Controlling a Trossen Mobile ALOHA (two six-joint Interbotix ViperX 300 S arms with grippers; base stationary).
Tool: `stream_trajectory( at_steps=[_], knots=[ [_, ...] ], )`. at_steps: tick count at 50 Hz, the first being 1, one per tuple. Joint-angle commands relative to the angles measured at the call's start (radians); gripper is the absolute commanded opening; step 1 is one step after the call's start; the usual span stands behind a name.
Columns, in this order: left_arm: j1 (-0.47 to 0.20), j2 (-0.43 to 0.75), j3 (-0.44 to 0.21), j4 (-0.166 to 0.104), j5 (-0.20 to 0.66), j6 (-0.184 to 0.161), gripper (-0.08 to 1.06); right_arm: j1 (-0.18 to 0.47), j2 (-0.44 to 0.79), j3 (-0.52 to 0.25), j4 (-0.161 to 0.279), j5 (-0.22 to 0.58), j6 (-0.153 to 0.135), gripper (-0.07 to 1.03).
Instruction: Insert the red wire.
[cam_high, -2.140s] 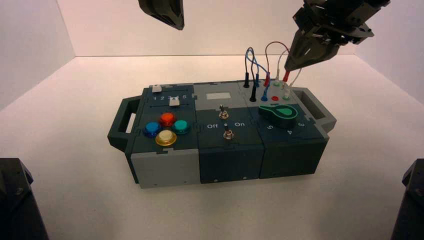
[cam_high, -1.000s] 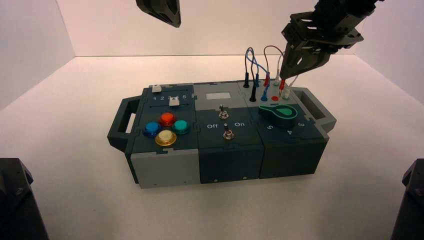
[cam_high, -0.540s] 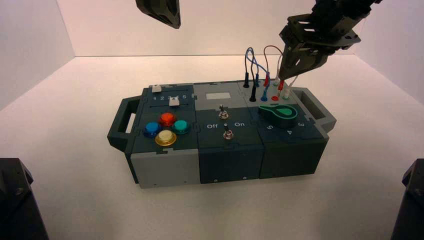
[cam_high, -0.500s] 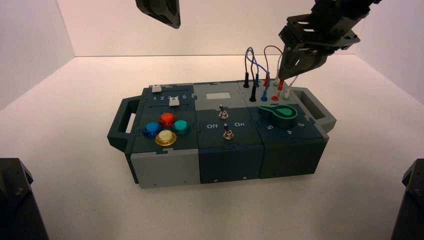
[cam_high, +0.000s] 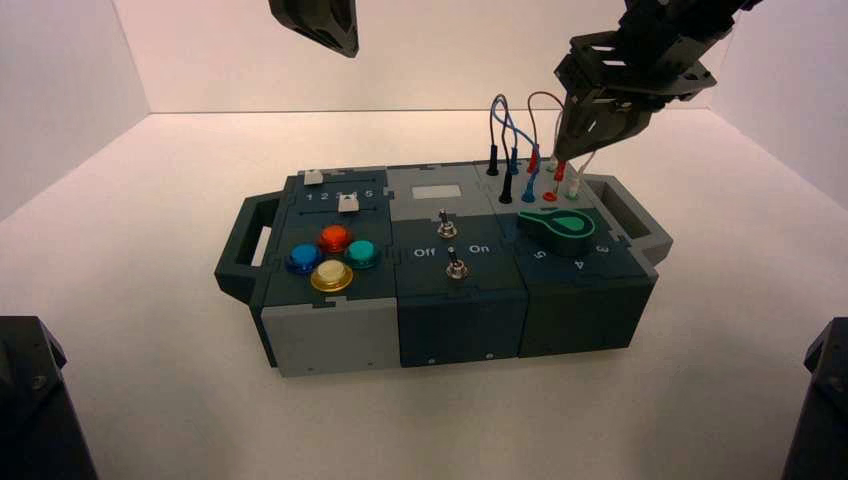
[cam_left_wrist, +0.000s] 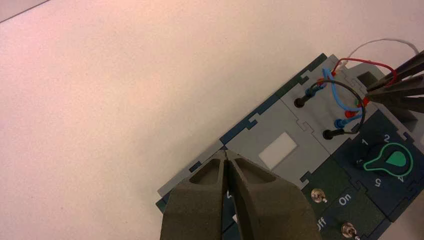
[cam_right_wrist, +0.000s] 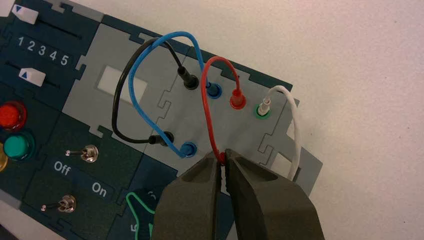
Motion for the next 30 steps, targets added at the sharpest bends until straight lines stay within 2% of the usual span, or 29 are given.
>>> stream_trajectory(
  at_steps=[1, 30],
  knots=[
    [0.005, -0.006, -0.017, 0.003, -0.008, 0.005, -0.03, 0.005, -0.003, -0.029, 0.002, -0.005, 0.003, -0.02],
    [0.006, 0.008, -0.023, 0.002, -0.008, 0.008, -0.03, 0.005, 0.015, -0.038, 0.003, -0.005, 0.003, -0.02]
  ],
)
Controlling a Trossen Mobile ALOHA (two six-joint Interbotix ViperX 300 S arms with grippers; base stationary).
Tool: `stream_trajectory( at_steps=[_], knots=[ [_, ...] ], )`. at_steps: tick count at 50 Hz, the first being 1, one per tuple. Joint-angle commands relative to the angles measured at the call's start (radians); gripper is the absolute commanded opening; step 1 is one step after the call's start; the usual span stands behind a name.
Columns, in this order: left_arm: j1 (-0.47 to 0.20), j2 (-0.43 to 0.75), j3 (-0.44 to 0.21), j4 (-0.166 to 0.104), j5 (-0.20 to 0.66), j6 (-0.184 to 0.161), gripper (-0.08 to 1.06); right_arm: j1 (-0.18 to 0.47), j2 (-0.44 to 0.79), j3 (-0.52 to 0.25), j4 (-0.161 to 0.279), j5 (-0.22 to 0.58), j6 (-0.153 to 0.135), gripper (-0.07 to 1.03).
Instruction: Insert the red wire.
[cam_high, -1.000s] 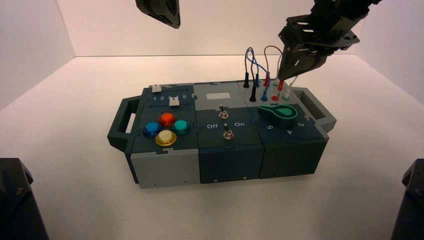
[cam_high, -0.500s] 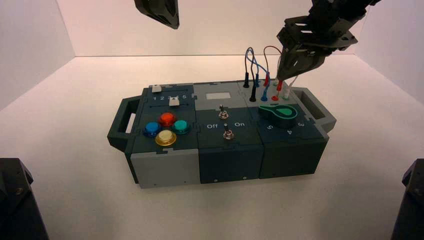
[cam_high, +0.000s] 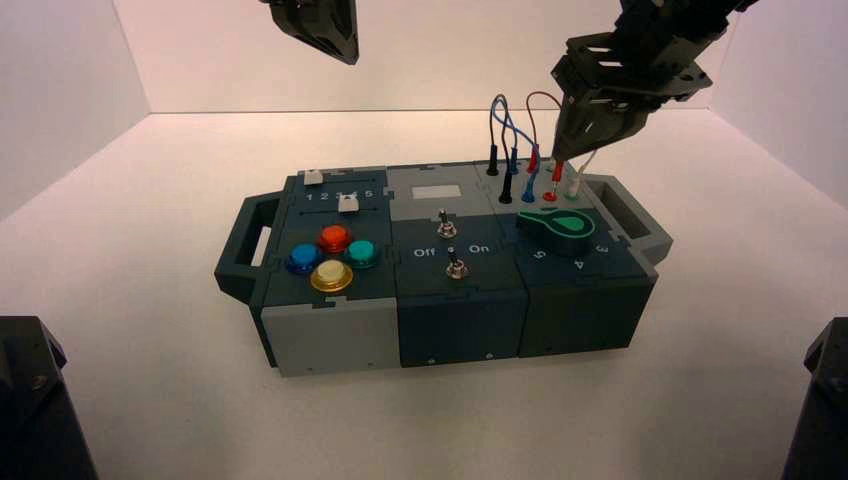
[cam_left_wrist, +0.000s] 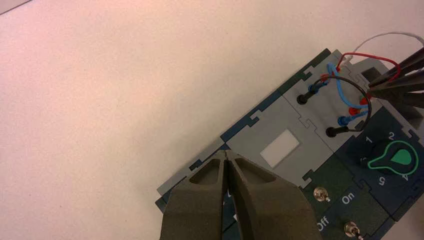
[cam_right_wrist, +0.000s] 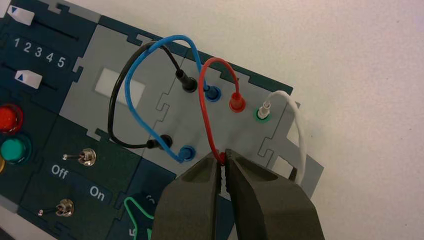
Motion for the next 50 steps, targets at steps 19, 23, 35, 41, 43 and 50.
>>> stream_trajectory(
  at_steps=[19, 23, 35, 41, 43, 50],
  knots=[
    [0.009, -0.006, -0.025, 0.003, -0.008, 0.006, -0.03, 0.006, 0.006, -0.031, 0.003, -0.006, 0.002, -0.02],
    [0.011, -0.005, -0.025, 0.003, -0.008, 0.006, -0.03, 0.006, 0.006, -0.031, 0.003, -0.006, 0.002, -0.02],
    [0.014, -0.003, -0.023, 0.002, -0.011, 0.008, -0.03, 0.017, 0.015, -0.031, 0.003, -0.006, 0.002, -0.02],
    [0.015, -0.003, -0.023, 0.002, -0.011, 0.008, -0.03, 0.037, 0.028, -0.031, 0.005, -0.006, 0.002, -0.02],
    [0.015, -0.003, -0.021, 0.003, -0.011, 0.008, -0.03, 0.04, 0.029, -0.029, 0.005, -0.006, 0.002, -0.02],
    [0.015, -0.003, -0.021, 0.003, -0.011, 0.008, -0.03, 0.048, 0.026, -0.025, 0.009, -0.003, 0.002, -0.02]
  ],
)
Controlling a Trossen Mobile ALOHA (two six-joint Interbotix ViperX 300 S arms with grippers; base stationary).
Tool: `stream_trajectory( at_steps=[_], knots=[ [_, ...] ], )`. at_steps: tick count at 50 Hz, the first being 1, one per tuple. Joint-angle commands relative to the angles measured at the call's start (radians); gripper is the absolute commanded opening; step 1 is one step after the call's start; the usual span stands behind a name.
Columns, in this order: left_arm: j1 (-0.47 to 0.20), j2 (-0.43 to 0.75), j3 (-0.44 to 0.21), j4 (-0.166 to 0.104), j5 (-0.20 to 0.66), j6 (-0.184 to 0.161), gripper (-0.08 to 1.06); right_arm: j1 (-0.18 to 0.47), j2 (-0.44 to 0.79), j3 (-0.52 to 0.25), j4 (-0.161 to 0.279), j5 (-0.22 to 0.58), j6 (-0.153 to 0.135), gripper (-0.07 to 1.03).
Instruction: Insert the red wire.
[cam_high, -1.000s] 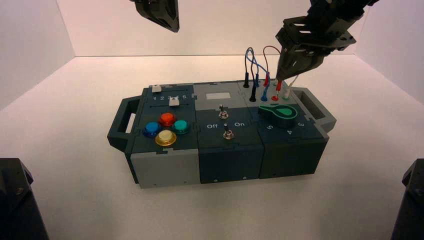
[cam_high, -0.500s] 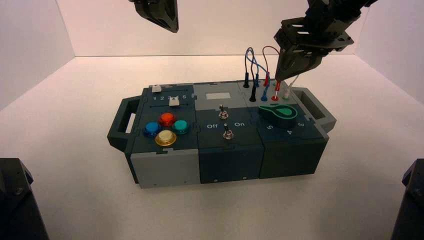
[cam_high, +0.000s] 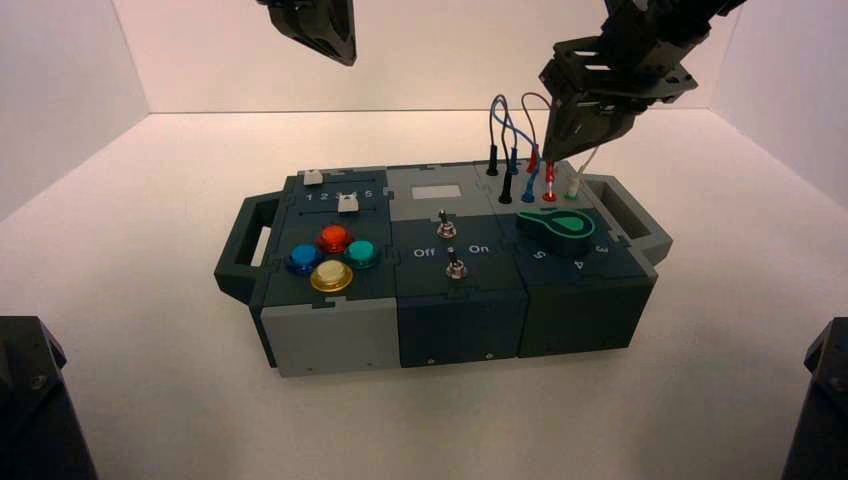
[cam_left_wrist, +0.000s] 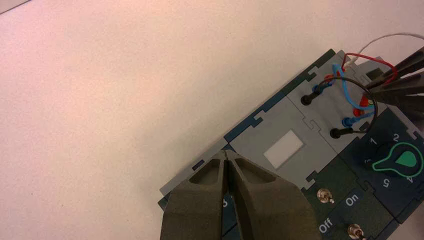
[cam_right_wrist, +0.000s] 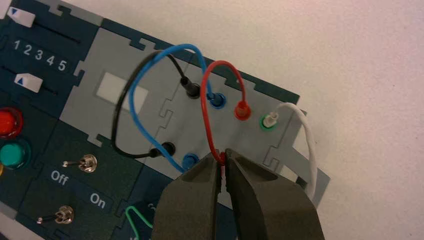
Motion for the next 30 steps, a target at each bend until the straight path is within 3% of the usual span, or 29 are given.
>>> stream_trajectory(
  at_steps=[1, 30],
  knots=[
    [0.006, -0.009, -0.02, 0.003, -0.009, 0.006, -0.03, 0.021, -0.009, -0.008, 0.006, 0.009, 0.002, -0.02],
    [0.006, -0.009, -0.02, 0.003, -0.009, 0.006, -0.03, 0.025, -0.04, 0.018, 0.012, 0.026, 0.006, -0.02]
  ],
)
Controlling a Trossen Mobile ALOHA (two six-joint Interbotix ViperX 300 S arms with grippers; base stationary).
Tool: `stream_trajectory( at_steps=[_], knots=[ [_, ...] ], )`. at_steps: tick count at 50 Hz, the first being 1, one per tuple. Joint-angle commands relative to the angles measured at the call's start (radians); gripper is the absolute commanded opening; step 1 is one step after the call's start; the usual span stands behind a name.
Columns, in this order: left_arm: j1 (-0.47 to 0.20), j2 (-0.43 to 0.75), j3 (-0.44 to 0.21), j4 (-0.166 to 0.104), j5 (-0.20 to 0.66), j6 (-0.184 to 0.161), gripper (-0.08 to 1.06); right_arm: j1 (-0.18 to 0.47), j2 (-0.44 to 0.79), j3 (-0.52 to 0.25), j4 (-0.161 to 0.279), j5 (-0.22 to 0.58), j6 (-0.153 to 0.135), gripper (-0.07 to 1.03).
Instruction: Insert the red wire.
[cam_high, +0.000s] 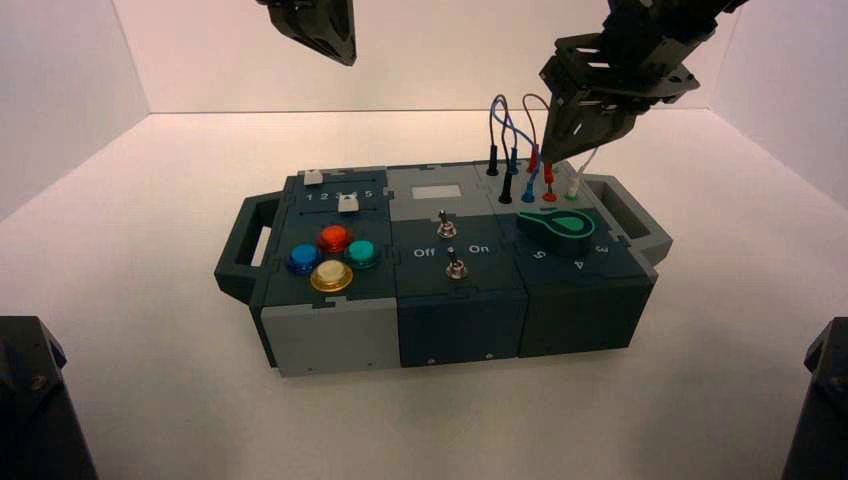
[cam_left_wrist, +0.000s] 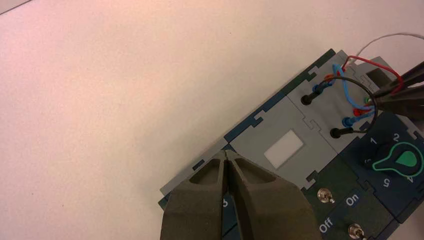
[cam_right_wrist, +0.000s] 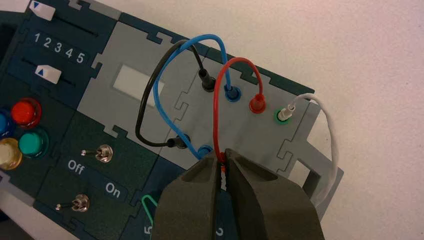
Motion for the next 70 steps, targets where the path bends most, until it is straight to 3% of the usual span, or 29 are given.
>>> stream_trajectory(
  at_steps=[1, 27, 70],
  knots=[
    [0.005, -0.009, -0.023, 0.003, -0.008, 0.006, -0.03, 0.006, -0.003, -0.002, 0.0, 0.009, 0.006, -0.02],
    [0.005, -0.009, -0.026, 0.003, -0.008, 0.005, -0.03, 0.006, -0.008, 0.005, 0.0, 0.037, 0.02, -0.02],
    [0.005, -0.006, -0.026, 0.003, -0.008, 0.005, -0.03, -0.009, -0.061, 0.008, -0.006, 0.008, 0.02, -0.02]
  ],
)
